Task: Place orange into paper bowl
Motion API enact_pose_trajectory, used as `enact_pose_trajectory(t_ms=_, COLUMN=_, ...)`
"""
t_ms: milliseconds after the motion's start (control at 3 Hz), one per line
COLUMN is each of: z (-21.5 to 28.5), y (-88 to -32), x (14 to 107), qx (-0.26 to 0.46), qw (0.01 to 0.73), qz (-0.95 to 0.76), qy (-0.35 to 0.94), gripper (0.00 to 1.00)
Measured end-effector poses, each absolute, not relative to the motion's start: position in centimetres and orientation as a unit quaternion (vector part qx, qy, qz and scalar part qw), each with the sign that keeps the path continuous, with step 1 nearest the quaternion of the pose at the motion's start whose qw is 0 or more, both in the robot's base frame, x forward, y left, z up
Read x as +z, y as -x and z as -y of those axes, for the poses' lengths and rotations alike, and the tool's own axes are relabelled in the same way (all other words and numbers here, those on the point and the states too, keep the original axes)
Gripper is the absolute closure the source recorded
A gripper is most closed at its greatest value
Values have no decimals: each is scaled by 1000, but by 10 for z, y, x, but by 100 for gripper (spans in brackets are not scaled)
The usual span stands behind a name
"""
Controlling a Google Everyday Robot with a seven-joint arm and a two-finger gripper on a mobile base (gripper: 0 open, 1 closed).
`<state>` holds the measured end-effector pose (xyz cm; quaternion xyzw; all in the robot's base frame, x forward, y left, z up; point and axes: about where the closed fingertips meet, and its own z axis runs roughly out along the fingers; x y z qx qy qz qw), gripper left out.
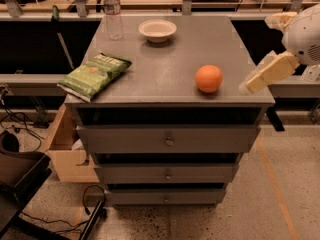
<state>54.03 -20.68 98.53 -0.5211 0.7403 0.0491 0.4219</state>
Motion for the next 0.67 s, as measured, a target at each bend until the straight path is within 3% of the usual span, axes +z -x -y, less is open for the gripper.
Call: enact_pose_trajectory(t_ms=667, z=203, y=-579, x=952, qx=119, qw=517, qz=-713, qy=458, gripper=0)
